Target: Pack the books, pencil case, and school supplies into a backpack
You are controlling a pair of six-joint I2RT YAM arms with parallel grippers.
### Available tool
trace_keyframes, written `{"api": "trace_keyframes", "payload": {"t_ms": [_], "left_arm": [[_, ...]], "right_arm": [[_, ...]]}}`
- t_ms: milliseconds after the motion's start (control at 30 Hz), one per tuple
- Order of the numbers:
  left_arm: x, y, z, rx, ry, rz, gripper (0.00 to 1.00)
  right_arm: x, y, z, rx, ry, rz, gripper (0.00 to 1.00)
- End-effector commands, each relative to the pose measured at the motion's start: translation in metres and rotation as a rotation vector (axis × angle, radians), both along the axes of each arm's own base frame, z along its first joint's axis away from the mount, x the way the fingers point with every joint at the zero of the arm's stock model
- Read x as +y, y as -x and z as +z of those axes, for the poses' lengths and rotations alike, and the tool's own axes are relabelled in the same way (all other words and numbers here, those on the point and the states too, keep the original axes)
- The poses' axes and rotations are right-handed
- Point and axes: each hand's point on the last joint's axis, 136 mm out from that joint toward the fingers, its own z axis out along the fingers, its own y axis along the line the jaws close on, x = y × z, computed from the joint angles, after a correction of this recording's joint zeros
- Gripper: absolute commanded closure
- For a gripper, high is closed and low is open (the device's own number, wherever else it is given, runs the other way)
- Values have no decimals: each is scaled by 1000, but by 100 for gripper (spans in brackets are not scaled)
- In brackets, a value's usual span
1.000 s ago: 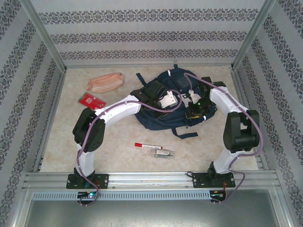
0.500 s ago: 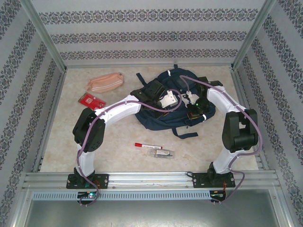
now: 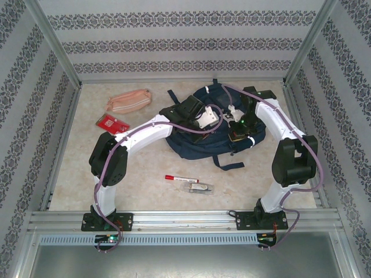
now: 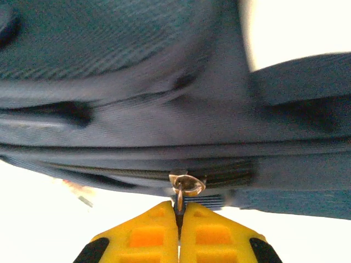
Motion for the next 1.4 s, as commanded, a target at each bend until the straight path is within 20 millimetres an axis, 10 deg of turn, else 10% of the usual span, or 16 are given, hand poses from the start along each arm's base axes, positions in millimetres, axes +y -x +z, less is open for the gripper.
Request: {"api": "trace_keyframes", "payload": {"t_ms": [0,533,833,1133,1367], "left_arm": [[-17,-11,37,-6,145,11,100],[-42,-21,40,134,302,76,100],[-34,-21,35,147,296,82,100],[-30,-22,28,146,281,75,100],[-33,-15,22,173,291,35,100]], "right_arm": [[34,25,11,124,-230,8,100],[108,17,0,43,-606,-157,91],[64,21,15,-186,-478,-362,56],[7,10,21,-314,-210,-478,53],[20,-16,32,-162,-390,-851,51]]}}
